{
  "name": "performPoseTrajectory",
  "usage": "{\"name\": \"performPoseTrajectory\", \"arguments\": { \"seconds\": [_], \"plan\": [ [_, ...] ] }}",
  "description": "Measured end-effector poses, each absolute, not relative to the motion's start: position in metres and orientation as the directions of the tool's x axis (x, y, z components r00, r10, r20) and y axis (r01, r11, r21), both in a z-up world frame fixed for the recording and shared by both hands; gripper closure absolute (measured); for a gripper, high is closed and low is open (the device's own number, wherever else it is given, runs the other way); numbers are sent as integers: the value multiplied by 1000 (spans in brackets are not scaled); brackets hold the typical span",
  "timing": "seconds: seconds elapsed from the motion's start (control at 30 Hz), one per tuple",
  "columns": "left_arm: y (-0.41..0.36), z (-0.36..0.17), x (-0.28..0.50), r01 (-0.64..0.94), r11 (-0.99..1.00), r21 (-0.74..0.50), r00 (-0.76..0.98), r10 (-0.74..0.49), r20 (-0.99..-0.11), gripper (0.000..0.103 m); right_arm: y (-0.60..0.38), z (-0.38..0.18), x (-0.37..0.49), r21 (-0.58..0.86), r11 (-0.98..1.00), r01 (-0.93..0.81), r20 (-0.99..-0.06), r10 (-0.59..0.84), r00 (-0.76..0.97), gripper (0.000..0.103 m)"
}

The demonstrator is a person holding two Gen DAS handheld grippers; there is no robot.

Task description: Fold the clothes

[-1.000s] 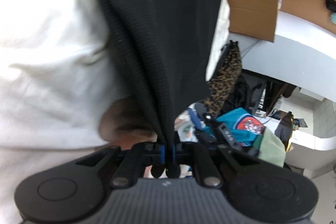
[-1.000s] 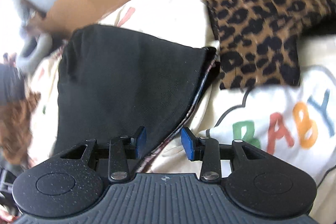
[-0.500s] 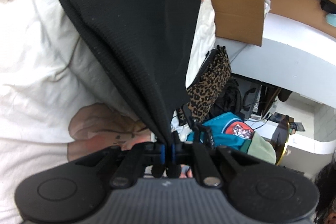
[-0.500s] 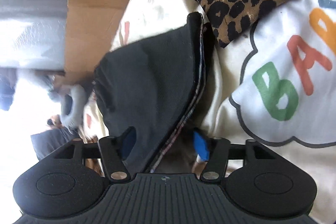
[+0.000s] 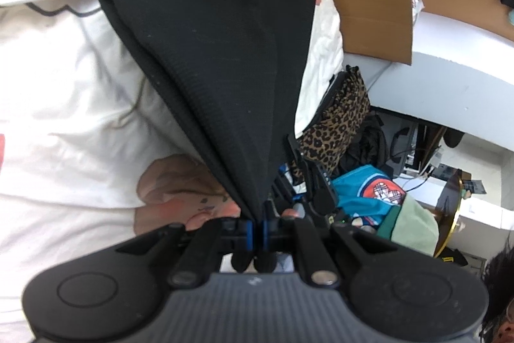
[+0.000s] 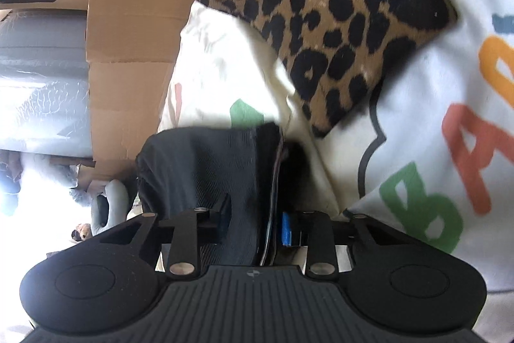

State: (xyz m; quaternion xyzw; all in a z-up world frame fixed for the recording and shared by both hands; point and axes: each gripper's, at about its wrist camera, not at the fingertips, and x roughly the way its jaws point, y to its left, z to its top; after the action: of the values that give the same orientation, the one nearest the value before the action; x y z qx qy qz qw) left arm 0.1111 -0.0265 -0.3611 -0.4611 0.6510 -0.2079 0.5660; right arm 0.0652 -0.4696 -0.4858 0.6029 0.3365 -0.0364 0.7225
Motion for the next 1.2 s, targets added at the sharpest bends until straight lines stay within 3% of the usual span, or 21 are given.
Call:
{"name": "performPoseTrajectory", "arguments": {
  "seconds": [0.1, 0.17, 0.23, 0.9, 1.2],
  "plan": [
    [-24, -362, 110, -360, 505, -784, 55, -828, -559, 97, -469, -486, 64, 837, 295, 461, -543, 339, 768, 79],
    [-22, -363, 109, -354, 518, -779, 47, -822, -568, 97, -471, -486, 63, 828, 313, 465, -554, 329, 765, 92],
    [-20, -363, 108, -339, 536, -773, 36, -814, -580, 97, -473, -484, 64, 822, 330, 464, -560, 328, 760, 98],
    [50, -282, 114, -215, 752, -623, -19, -641, -767, 98, -421, -402, 83, 816, 564, 130, -516, 609, 602, 99],
    [49, -326, 107, -165, 794, -585, -87, -602, -793, 98, -409, -394, 75, 751, 648, 124, -615, 620, 487, 99]
  ]
}}
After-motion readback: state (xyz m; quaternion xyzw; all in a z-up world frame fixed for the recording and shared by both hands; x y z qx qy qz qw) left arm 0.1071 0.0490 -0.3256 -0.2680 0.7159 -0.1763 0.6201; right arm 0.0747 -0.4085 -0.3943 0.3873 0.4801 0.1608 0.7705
